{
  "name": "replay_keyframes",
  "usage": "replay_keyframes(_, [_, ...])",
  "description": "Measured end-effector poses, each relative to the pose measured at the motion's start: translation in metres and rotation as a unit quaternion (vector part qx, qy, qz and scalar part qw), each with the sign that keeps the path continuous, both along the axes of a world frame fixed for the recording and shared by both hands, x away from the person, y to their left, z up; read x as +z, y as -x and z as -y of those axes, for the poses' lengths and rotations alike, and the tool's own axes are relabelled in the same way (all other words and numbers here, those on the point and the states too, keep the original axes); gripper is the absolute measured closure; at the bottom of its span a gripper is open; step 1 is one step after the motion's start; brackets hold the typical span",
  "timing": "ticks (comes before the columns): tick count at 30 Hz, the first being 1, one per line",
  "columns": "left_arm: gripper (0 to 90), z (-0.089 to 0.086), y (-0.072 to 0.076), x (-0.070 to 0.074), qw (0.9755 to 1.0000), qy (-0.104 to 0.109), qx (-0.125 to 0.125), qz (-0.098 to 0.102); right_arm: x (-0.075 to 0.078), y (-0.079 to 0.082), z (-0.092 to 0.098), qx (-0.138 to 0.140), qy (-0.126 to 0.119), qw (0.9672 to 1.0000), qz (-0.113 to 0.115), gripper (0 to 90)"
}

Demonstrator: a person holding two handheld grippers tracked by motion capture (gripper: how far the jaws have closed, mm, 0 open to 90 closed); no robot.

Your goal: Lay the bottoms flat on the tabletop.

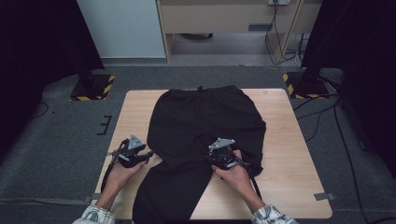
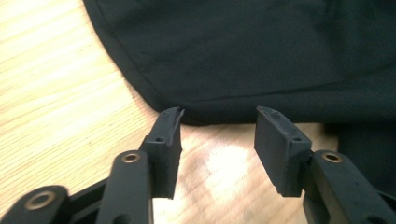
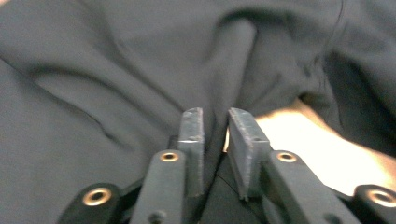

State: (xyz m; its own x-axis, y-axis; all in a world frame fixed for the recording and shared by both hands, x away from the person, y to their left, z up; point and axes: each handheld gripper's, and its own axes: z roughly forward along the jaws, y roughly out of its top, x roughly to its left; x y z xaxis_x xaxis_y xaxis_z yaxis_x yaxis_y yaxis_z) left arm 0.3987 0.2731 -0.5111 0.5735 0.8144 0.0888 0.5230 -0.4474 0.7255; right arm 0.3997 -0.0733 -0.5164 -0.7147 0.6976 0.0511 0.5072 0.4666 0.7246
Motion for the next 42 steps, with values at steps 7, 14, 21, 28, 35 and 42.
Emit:
replay_keyframes(7, [54.0, 0.013, -0.007, -0.006, 0.9998, -0.007, -0.015, -0.006, 0.015, 0.007, -0.008, 0.018, -0.012, 0.9996, 0.019, 71.1])
replay_keyframes(14, [61.6, 0.0, 0.015, -0.003, 0.9995, -0.011, -0.021, -0.021, 0.017, 0.005, -0.003, 0.012, -0.017, 0.9995, 0.022, 70.2])
replay_keyframes(21, [66.3, 0.01, 0.007, -0.007, 0.9984, -0.012, -0.037, -0.041, 0.018, 0.004, -0.001, 0.008, -0.022, 0.9995, 0.019, 70.4])
replay_keyframes(28, [66.9, 0.028, -0.015, -0.001, 0.9986, 0.026, -0.03, -0.035, 0.017, 0.002, 0.0, 0.009, -0.022, 0.9996, 0.018, 70.7])
replay_keyframes(35, [64.8, 0.05, -0.042, -0.002, 0.9975, 0.057, -0.012, -0.039, 0.018, 0.002, 0.002, 0.007, -0.023, 0.9996, 0.018, 70.4])
replay_keyframes(42, [56.4, 0.068, -0.046, -0.015, 0.9995, 0.014, -0.01, -0.028, 0.014, 0.003, 0.001, 0.016, -0.018, 0.9997, 0.008, 61.1])
